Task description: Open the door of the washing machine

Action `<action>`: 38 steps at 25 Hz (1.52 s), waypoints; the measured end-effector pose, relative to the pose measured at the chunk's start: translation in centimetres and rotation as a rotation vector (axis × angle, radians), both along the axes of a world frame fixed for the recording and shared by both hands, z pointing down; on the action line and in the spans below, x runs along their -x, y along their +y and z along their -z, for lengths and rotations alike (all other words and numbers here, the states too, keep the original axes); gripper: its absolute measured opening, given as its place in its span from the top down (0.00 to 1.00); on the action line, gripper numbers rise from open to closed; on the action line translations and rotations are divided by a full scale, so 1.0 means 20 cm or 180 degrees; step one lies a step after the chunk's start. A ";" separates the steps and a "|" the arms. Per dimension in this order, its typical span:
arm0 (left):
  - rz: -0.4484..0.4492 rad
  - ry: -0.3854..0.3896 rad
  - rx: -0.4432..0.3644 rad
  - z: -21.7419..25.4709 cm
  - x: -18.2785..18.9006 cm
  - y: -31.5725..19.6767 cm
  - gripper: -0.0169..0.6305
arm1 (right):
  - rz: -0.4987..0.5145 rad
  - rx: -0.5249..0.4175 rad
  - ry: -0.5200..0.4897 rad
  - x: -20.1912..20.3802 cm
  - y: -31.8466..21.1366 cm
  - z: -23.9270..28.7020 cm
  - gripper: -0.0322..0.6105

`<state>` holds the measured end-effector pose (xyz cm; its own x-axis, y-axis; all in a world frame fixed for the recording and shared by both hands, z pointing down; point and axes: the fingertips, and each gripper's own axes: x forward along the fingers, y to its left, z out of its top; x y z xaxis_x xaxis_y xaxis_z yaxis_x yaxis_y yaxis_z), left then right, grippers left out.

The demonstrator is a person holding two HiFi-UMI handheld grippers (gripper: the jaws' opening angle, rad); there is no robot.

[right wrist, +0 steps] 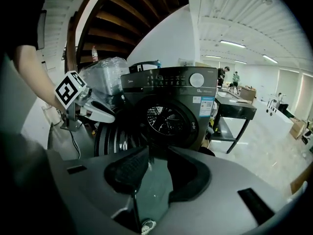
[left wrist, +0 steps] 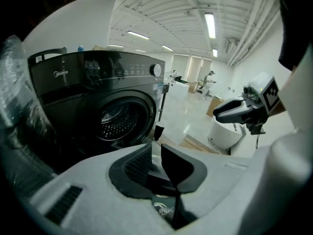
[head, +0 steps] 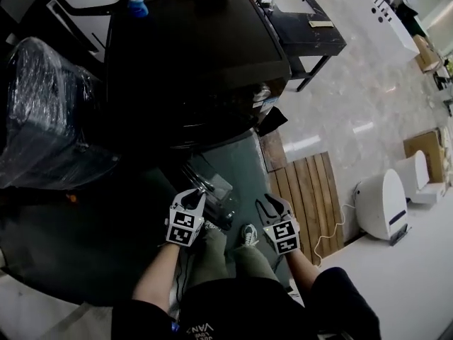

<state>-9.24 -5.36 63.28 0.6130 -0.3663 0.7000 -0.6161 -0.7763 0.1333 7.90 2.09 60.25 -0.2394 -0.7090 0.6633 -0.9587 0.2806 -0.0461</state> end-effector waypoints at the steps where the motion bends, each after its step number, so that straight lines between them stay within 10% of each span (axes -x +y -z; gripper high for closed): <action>1: 0.0123 -0.0006 -0.0009 0.00 0.04 0.00 0.87 | 0.0040 0.0008 -0.0008 0.00 0.00 0.01 0.75; 7: 0.0618 0.0092 -0.0142 0.02 0.31 0.04 0.90 | 0.0313 0.0035 -0.0056 -0.02 0.08 0.03 0.77; 12: 0.0868 -0.0283 -0.0372 0.01 0.52 0.04 0.91 | 0.0498 0.0063 0.0086 -0.08 0.20 -0.02 0.79; 25: 0.1650 -0.0572 -0.0194 -0.11 1.00 0.08 0.92 | 0.0696 0.0121 0.0125 -0.09 0.33 -0.06 0.81; 30: 0.2371 -0.0601 -0.0940 0.07 1.37 -0.09 0.90 | 0.0894 0.0173 0.0169 -0.03 0.33 -0.09 0.81; 33: 0.2647 -0.0480 -0.0787 0.04 1.54 -0.22 0.48 | 0.1054 0.0316 0.0217 0.04 0.33 -0.17 0.80; 38: 0.2542 -0.0474 -0.0581 -0.01 1.71 -0.39 0.45 | 0.1131 0.0406 0.0224 0.17 0.26 -0.20 0.80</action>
